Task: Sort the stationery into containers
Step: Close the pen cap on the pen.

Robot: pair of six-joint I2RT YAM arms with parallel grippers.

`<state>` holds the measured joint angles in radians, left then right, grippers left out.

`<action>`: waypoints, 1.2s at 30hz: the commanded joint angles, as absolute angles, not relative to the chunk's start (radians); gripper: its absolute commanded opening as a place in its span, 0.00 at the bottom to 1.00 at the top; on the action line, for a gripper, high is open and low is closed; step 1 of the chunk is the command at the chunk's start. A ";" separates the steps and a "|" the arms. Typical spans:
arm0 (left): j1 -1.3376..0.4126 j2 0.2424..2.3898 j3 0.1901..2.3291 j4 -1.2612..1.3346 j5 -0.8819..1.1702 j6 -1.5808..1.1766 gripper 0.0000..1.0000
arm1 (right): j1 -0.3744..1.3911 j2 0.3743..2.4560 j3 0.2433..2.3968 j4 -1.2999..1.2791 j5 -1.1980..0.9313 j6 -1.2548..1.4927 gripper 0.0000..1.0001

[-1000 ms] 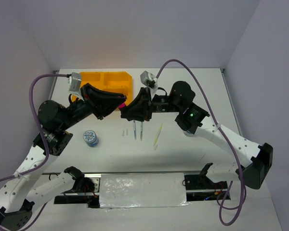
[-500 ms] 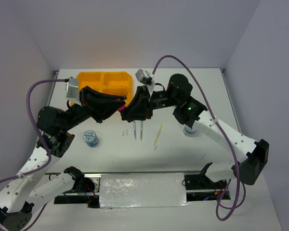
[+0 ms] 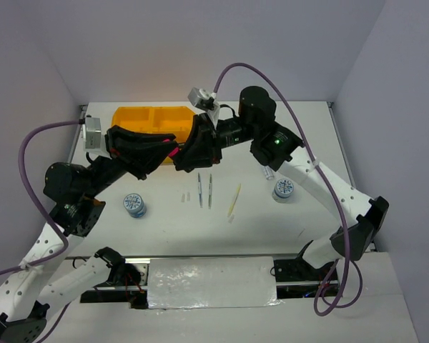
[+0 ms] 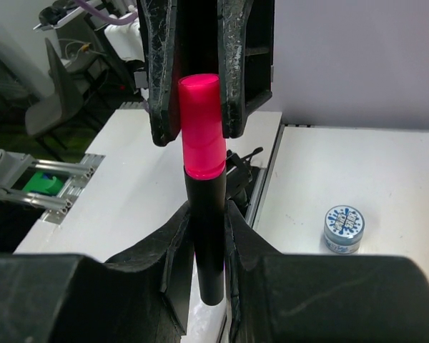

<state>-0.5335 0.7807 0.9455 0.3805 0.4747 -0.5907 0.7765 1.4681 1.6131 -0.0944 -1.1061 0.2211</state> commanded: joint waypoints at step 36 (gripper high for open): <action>-0.758 0.825 0.905 -0.236 -0.102 -0.666 0.00 | 0.671 1.419 1.540 0.271 -1.003 0.234 0.15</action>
<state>-0.7322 0.7563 0.9123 0.2871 -0.0448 -0.6388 0.7013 1.5177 1.6348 -0.2043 -1.1343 0.1764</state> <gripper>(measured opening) 0.301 0.255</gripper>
